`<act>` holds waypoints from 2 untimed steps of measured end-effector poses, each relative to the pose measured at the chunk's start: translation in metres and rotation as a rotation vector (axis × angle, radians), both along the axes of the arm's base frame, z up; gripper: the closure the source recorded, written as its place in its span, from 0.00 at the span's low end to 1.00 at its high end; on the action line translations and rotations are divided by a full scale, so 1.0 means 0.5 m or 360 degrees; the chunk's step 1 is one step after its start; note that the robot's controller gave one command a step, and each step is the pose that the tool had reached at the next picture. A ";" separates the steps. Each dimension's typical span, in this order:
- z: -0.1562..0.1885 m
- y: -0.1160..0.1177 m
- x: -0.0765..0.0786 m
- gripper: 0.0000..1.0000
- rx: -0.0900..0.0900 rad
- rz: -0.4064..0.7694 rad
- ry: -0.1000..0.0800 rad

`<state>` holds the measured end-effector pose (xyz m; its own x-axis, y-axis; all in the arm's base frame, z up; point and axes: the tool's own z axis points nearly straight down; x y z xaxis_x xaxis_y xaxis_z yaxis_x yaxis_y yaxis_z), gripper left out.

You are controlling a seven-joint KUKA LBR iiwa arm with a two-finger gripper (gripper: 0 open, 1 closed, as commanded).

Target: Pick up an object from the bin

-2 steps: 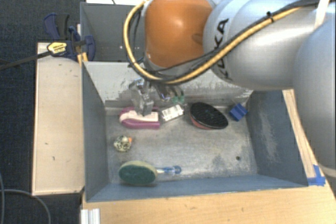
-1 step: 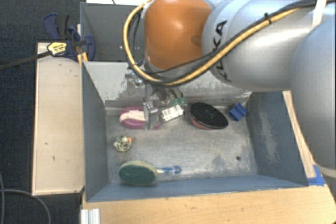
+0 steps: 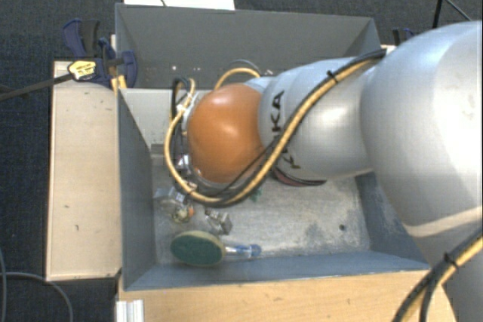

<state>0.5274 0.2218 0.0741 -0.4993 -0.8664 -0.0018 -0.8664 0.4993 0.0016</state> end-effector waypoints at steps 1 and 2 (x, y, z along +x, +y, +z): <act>-0.001 0.015 0.110 0.00 0.0004 -0.0305 -0.0008; -0.007 0.016 0.085 0.00 -0.0001 -0.0756 -0.0001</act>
Offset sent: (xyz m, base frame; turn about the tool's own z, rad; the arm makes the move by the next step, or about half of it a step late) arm 0.0531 0.0066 -0.0017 0.1896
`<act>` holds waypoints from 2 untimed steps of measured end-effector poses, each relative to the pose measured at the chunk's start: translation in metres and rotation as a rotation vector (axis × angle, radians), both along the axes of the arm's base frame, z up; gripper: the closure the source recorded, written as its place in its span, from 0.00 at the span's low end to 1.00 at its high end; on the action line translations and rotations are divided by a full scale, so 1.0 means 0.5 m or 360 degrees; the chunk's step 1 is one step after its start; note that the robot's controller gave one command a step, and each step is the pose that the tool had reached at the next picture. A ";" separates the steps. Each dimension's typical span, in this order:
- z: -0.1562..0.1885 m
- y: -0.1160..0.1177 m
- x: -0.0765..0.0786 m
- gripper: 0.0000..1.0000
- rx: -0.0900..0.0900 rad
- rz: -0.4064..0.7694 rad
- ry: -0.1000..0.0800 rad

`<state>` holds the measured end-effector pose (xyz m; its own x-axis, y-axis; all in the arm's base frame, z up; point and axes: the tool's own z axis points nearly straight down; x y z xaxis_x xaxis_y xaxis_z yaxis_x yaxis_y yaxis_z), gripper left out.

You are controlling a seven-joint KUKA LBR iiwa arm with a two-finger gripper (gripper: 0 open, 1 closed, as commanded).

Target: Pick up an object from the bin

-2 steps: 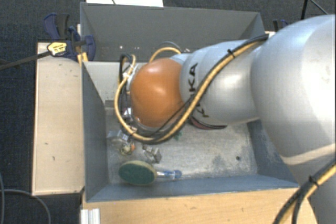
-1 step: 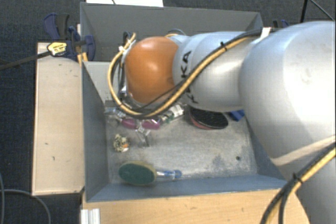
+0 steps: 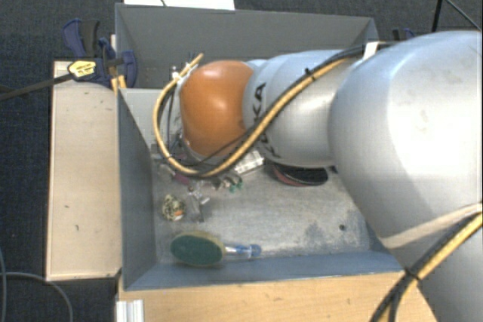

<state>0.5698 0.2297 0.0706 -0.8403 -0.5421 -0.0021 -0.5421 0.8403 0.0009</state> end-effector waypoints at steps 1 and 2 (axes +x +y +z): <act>0.010 0.046 -0.094 0.00 0.0002 0.0313 -0.0035; 0.058 -0.068 -0.152 0.00 0.0004 0.0336 -0.0033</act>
Offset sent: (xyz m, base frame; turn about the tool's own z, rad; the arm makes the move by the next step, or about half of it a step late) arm -0.0543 0.0233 -0.0006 -0.1988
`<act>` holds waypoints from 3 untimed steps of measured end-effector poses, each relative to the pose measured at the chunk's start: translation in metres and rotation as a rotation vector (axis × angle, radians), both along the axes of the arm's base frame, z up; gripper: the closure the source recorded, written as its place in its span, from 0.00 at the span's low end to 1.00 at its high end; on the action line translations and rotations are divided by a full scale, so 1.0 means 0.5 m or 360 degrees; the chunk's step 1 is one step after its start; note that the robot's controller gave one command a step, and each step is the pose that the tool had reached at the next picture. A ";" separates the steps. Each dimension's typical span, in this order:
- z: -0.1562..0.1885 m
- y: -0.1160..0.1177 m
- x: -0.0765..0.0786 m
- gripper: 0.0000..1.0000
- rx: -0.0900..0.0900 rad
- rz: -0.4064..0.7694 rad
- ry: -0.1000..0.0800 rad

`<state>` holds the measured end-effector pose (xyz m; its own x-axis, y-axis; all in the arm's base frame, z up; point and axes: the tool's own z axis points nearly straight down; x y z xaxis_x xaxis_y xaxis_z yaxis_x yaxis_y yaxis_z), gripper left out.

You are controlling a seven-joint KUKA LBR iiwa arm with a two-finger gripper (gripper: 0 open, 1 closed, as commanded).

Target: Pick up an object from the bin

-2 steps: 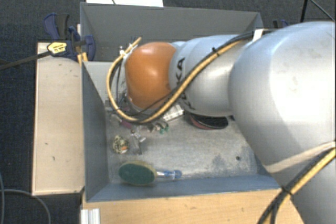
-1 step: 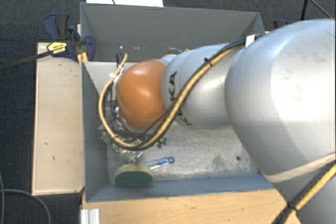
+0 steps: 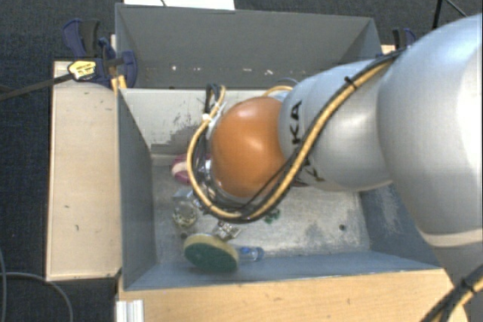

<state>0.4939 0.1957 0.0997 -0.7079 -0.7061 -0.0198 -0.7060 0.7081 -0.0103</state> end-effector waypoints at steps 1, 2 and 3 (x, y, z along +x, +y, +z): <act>-0.039 0.031 0.005 0.00 0.0027 -0.0270 -0.0031; -0.039 -0.007 0.002 0.00 0.0024 -0.0821 -0.0008; -0.037 0.038 -0.011 0.00 0.0029 -0.0799 -0.0019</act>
Offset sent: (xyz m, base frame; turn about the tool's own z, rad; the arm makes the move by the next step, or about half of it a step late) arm -0.0100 0.0119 -0.0297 0.1675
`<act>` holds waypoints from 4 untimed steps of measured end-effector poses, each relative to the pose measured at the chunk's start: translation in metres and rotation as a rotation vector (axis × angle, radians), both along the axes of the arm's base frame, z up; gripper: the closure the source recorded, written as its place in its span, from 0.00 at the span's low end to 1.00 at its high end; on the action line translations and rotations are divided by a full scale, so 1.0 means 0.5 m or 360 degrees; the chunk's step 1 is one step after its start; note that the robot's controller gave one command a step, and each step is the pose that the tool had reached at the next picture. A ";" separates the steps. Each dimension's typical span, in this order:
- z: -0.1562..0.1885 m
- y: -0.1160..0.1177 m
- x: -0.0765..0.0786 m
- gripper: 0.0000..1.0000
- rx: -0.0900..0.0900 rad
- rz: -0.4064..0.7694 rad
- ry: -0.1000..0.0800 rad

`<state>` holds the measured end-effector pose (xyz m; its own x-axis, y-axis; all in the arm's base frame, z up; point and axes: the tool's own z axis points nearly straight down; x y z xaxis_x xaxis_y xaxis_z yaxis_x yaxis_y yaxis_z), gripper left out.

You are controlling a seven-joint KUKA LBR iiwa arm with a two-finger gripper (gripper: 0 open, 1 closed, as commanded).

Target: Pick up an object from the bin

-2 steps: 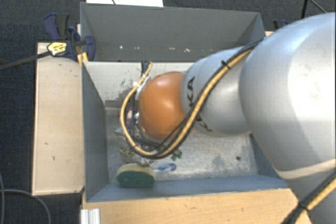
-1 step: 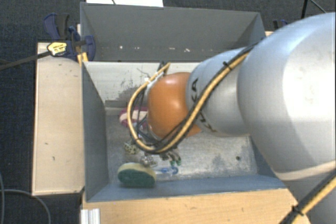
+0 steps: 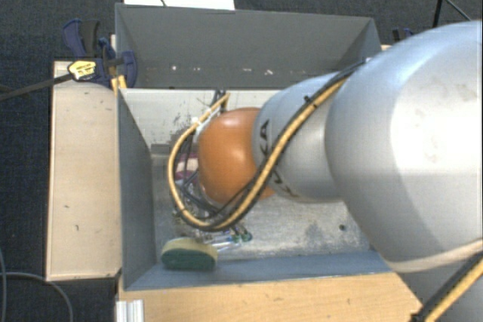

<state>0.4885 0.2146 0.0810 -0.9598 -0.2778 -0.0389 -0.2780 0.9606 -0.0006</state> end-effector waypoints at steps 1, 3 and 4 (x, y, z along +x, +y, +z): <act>-0.004 0.020 0.001 0.00 0.0001 0.0070 -0.0007; 0.110 -0.212 -0.004 0.00 -0.0013 -0.0295 0.0050; 0.014 -0.082 0.010 0.00 -0.0007 -0.0234 0.0061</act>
Offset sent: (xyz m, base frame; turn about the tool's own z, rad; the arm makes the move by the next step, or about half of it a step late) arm -0.0118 0.0094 -0.0107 -0.0507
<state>0.4933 0.1736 0.0878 -0.9910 -0.1342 -0.0006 -0.1342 0.9910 0.0028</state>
